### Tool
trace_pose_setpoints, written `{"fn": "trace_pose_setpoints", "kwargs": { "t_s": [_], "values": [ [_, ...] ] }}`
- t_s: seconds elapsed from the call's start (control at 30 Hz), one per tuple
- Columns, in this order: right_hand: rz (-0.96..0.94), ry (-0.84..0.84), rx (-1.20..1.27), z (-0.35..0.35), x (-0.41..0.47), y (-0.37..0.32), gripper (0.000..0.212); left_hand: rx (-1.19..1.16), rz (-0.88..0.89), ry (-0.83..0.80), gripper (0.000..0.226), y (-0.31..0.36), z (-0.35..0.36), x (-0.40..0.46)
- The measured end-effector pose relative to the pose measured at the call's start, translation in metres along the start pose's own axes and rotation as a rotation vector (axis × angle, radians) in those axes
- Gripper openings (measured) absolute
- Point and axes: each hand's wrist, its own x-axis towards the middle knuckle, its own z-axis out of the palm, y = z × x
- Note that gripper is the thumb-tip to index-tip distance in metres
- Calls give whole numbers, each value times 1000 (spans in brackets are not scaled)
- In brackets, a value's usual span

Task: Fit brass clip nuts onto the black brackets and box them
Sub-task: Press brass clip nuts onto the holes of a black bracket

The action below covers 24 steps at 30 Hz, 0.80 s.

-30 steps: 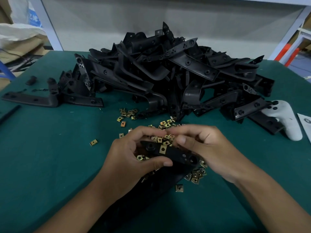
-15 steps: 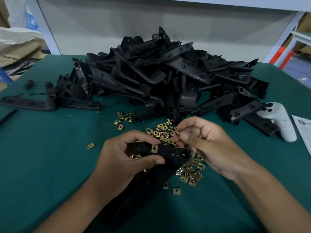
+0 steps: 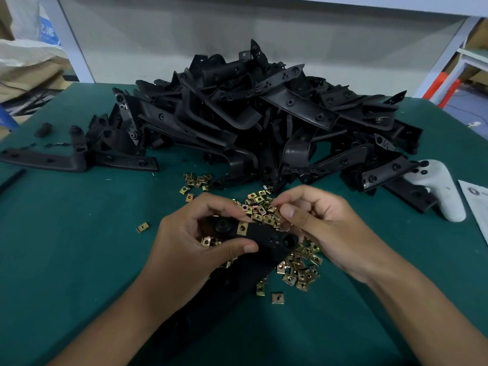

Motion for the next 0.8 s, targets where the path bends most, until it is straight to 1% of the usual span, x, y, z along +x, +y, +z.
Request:
{"fn": "trace_pose_setpoints", "kwargs": {
  "t_s": [0.2, 0.33, 0.57, 0.7, 0.8],
  "values": [
    [-35, -9, -86, 2, 0, 1, 17, 14, 29, -1, 33, 0, 1, -1],
    [-20, -19, -74, 2, -1, 0, 17, -21, 37, 37, 34, 0, 1, 0],
    [-12, 1, -76, 3, -3, -2, 17, -25, 43, 53, 35, -2, 2, -1],
    [37, 21, -5, 5, -2, -2, 20, -22, 45, 63, 36, -3, 2, -1],
    [63, 7, 10, 3, -2, -2, 20, -17, 45, 54, 35, -3, 2, -2]
  ]
}}
